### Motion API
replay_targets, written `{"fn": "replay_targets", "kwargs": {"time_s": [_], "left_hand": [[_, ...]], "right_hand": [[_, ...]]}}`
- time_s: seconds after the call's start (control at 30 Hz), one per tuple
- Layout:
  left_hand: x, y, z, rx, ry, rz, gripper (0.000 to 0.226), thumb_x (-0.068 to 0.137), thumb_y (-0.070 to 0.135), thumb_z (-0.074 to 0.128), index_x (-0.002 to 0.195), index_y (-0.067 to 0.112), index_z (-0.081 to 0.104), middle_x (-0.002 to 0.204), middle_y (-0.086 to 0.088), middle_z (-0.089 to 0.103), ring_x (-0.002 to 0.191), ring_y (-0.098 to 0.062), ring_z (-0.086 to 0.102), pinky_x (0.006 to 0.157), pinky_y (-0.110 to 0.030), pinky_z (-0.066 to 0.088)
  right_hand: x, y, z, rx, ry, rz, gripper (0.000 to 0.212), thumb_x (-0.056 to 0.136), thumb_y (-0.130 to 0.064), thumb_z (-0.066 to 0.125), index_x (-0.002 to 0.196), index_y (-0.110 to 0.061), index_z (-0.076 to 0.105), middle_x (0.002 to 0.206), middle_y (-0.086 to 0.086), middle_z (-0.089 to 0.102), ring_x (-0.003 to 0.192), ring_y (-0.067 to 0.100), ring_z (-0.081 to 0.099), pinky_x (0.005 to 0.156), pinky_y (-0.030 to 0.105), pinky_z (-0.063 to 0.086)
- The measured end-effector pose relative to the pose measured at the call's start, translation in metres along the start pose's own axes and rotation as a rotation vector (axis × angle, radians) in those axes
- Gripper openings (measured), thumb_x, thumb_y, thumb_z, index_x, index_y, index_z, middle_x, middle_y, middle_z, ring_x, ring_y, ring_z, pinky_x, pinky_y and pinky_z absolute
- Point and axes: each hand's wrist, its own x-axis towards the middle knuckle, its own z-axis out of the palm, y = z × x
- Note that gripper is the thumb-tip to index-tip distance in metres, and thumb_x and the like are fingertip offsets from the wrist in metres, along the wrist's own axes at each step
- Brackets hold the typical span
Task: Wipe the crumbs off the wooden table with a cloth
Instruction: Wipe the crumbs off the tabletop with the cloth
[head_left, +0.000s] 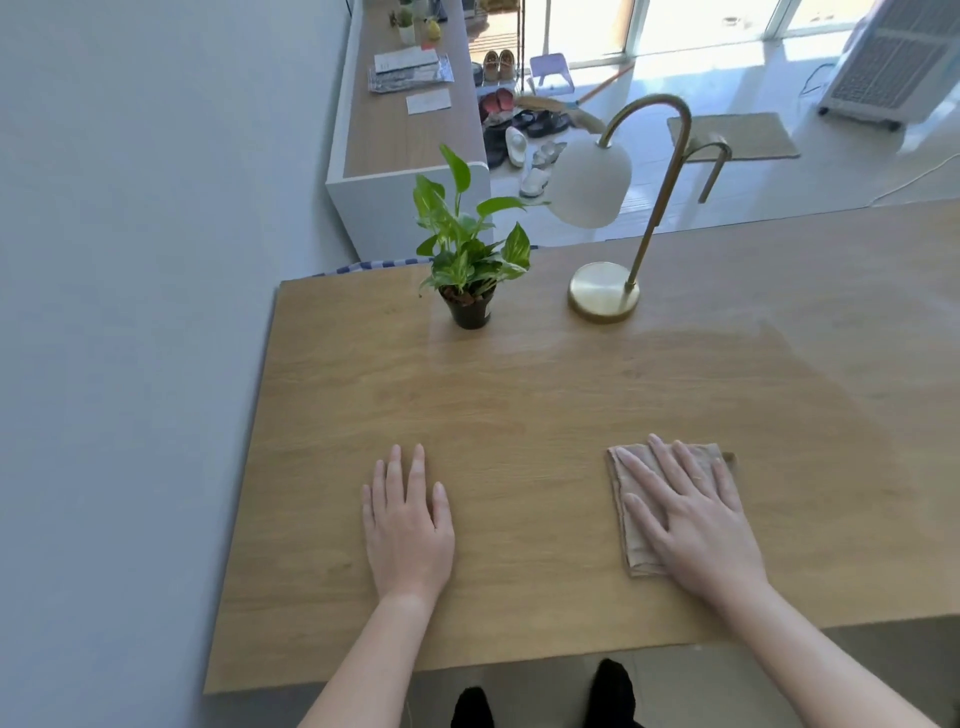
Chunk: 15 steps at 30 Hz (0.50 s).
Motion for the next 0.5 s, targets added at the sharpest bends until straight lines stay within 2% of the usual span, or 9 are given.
{"fn": "replay_targets", "kwargs": {"time_s": [0.13,0.27,0.4,0.5], "left_hand": [[0.009,0.02,0.008,0.03,-0.015,-0.052,0.06,0.113,0.046,0.031,0.17,0.028,0.024,0.178,-0.002,0.021,0.166,-0.024,0.013,0.134,-0.046,0.012],[0.012,0.022,0.011,0.065,0.004,-0.068,0.061,0.112,0.049,0.03,0.17,0.032,0.021,0.178,0.002,0.02,0.166,-0.021,0.012,0.135,-0.045,0.011],[0.013,0.019,0.015,0.081,0.025,-0.075,0.06,0.111,0.05,0.028,0.169,0.035,0.023,0.177,0.004,0.022,0.165,-0.019,0.014,0.134,-0.046,0.013],[0.012,0.022,0.015,0.086,0.02,-0.097,0.062,0.109,0.051,0.026,0.168,0.033,0.028,0.176,0.003,0.026,0.165,-0.021,0.018,0.134,-0.047,0.015]], "right_hand": [[0.062,0.02,-0.016,0.011,0.039,0.193,0.059,0.103,-0.074,0.004,0.161,-0.065,-0.001,0.179,-0.015,0.002,0.165,0.012,-0.003,0.132,0.046,-0.01],[0.121,-0.011,-0.02,0.078,0.053,0.312,0.06,0.103,-0.072,0.005,0.162,-0.062,-0.003,0.179,-0.009,-0.004,0.165,0.019,-0.01,0.129,0.05,-0.018],[0.136,-0.042,-0.017,0.059,0.017,0.139,0.059,0.105,-0.071,0.002,0.161,-0.061,-0.011,0.179,-0.007,-0.012,0.164,0.021,-0.015,0.126,0.049,-0.026],[0.116,-0.031,-0.017,0.026,-0.004,-0.071,0.057,0.107,-0.071,0.007,0.159,-0.063,-0.015,0.178,-0.009,-0.012,0.164,0.019,-0.015,0.129,0.051,-0.019]]}}
